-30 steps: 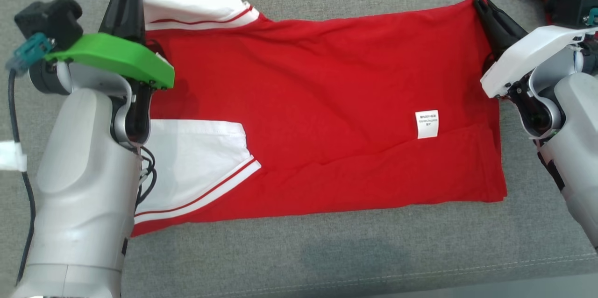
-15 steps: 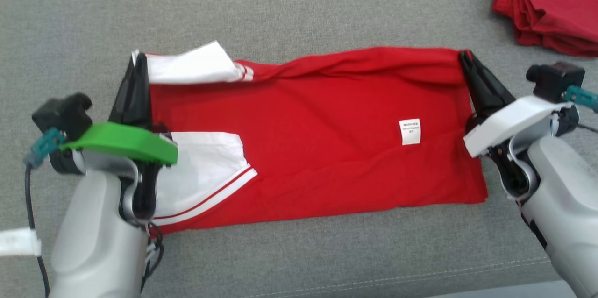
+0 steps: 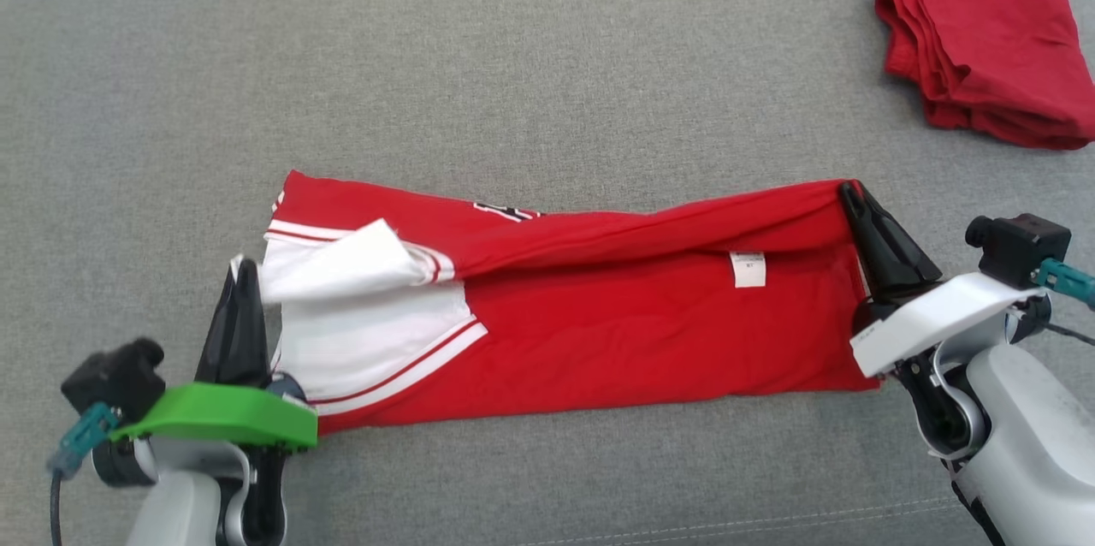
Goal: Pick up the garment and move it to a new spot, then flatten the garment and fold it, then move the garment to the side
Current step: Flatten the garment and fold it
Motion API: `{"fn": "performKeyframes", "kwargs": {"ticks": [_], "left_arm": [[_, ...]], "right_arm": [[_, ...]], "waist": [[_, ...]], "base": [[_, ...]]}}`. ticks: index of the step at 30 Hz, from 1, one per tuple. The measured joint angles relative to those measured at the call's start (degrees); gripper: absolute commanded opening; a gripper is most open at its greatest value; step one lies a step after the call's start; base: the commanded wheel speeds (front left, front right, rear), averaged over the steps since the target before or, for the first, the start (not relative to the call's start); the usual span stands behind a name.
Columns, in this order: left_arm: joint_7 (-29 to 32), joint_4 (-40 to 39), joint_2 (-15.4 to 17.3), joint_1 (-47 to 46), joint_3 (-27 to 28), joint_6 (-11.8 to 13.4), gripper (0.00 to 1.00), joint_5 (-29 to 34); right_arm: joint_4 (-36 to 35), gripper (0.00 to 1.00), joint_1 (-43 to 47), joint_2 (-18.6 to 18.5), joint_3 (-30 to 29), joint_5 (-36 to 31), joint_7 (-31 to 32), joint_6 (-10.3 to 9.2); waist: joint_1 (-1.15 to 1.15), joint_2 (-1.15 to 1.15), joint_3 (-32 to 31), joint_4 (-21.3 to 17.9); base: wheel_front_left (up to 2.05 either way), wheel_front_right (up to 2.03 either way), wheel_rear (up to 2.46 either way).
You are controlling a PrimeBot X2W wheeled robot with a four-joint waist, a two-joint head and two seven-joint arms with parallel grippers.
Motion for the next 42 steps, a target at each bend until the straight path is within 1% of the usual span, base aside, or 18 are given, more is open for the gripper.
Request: {"fn": "performKeyframes", "kwargs": {"ticks": [4, 11, 16, 19, 20, 23, 24, 25, 27, 28, 31, 33, 34, 35, 36, 40, 42], "left_arm": [[0.0, -1.5, 0.0, 3.5, 0.1, 0.9, 0.00, -0.6], [1.2, -1.8, 0.0, 7.2, -0.1, 1.5, 0.00, -0.8], [2.2, -2.5, 0.0, 8.8, -0.2, 1.7, 0.00, -1.5], [3.1, -3.0, 0.0, 9.7, -0.3, 2.1, 0.00, -1.7], [3.2, -3.1, 0.0, 9.8, -0.2, 2.2, 0.00, -1.9], [3.6, -3.3, 0.1, 9.8, -0.1, 2.5, 0.00, -2.4], [3.9, -3.3, 0.2, 9.9, 0.0, 2.7, 0.00, -2.6], [4.1, -3.3, 0.4, 10.0, 0.1, 2.7, 0.00, -2.7], [4.5, -3.3, 0.6, 10.1, 0.2, 2.9, 0.00, -2.9], [4.7, -3.3, 0.8, 10.1, 0.3, 2.9, 0.00, -3.1], [5.2, -3.3, 1.1, 10.7, 0.4, 3.4, 0.00, -3.2], [5.9, -3.4, 1.1, 10.9, 0.5, 3.4, 0.32, -3.4], [5.9, -3.5, 1.2, 11.1, 0.6, 3.4, 0.56, -3.5], [6.0, -3.6, 1.2, 11.4, 0.7, 3.4, 0.84, -3.6], [6.0, -3.7, 1.3, 11.6, 0.9, 3.5, 1.00, -3.7], [6.5, -3.9, 1.8, 12.4, 2.1, 4.0, 1.00, -3.8], [6.6, -4.3, 2.0, 13.3, 2.5, 4.3, 1.00, -4.2]], "right_arm": [[-2.0, 0.00, 2.4, 0.0, -0.3, -1.9, 0.0, 0.02], [-2.3, 0.00, 6.4, 0.7, 0.4, -3.3, 0.0, 0.05], [-2.7, 0.00, 8.2, 0.4, 0.7, -6.5, 0.0, 0.07], [-3.5, 0.05, 9.0, -0.6, 1.0, -9.7, 0.0, 0.08], [-3.8, 0.09, 9.2, -0.8, 1.0, -10.4, 0.0, 0.08], [-4.2, 0.29, 10.1, -1.8, 1.7, -13.3, 0.0, 0.09], [-4.2, 0.40, 10.3, -2.0, 2.0, -14.3, 0.0, 0.13], [-4.2, 0.48, 10.6, -2.2, 2.2, -15.1, 0.0, 0.22], [-4.3, 0.89, 11.2, -2.2, 2.5, -16.7, 0.0, 0.25], [-4.3, 1.00, 11.3, -2.3, 2.8, -17.3, 0.0, 0.31], [-4.3, 1.00, 11.8, -2.7, 3.7, -19.0, 0.0, 0.57], [-4.2, 1.00, 13.0, -3.0, 4.0, -19.9, 0.0, 0.57], [-4.1, 1.00, 13.6, -3.2, 4.1, -20.1, 0.0, 0.57], [-4.1, 1.00, 14.2, -3.3, 4.0, -20.1, 0.0, 0.57], [-4.0, 1.00, 14.7, -3.3, 3.9, -20.1, 0.0, 0.57], [-4.1, 1.00, 16.2, -3.3, 2.7, -20.1, 0.0, 0.57], [-4.3, 1.00, 16.9, -3.4, 1.0, -20.0, 0.0, 0.57]], "waist": [[0.00, 0.00, -0.6, 0.1], [0.00, 0.00, -1.1, -0.9], [0.00, 0.00, -1.4, -1.9], [0.00, 0.00, -1.6, -2.3], [0.00, 0.00, -1.6, -2.3], [0.00, 0.00, -1.7, -2.4], [0.00, 0.00, -1.7, -2.5], [0.00, 0.00, -1.8, -2.5], [0.00, 0.00, -1.9, -2.7], [0.00, 0.00, -1.9, -2.7], [0.00, 0.00, -2.1, -2.9], [0.00, 0.00, -2.2, -3.0], [0.00, 0.00, -2.2, -3.1], [0.00, 0.00, -2.3, -3.1], [0.00, 0.00, -2.3, -3.2], [0.00, 0.00, -2.4, -3.3], [0.00, 0.00, -2.5, -3.4]], "base": [[0.00, 0.00, 0.00], [0.00, 0.00, 0.00], [0.00, 0.00, 0.00], [0.00, 0.00, 0.00], [0.00, 0.00, 0.00], [0.00, 0.00, 0.00], [0.00, 0.00, 0.00], [0.00, 0.00, 0.00], [0.00, 0.00, 0.00], [0.00, 0.00, 0.00], [0.00, 0.00, 0.00], [0.00, 0.00, 0.00], [0.00, 0.00, 0.00], [0.00, 0.00, 0.00], [0.00, 0.00, 0.00], [0.00, 0.00, 0.00], [0.00, 0.00, 0.00]]}}
